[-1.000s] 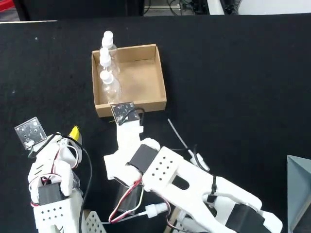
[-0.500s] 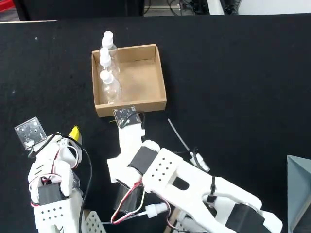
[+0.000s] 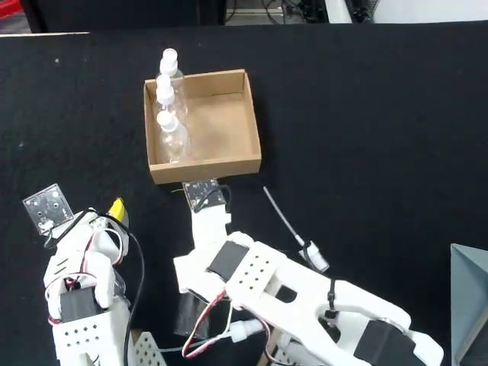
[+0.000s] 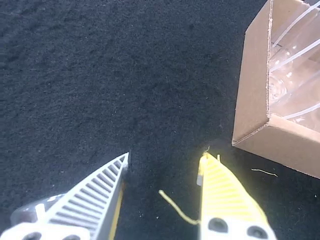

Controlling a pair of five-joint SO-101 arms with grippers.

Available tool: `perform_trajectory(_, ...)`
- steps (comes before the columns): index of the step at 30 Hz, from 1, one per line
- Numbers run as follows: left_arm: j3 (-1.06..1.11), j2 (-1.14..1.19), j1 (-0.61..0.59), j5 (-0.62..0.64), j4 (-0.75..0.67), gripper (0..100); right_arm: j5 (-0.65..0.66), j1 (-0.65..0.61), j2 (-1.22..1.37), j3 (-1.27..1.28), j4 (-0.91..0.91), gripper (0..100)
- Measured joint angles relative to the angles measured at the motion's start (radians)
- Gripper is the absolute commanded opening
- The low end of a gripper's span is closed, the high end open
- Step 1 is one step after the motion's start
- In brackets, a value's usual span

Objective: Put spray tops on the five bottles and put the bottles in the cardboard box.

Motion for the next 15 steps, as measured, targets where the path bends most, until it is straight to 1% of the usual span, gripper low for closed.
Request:
perform_trajectory(4,0.000,0.000,0.000,0.000,0.000,21,0.017,0.000,0.000,0.000,-0.011,14.9)
perform_trajectory(9,0.000,0.000,0.000,0.000,0.000,21,0.026,0.000,-0.003,0.025,-0.028,14.9)
perform_trajectory(15,0.000,0.000,0.000,0.000,0.000,21,0.149,-0.002,-0.003,0.025,-0.023,14.9)
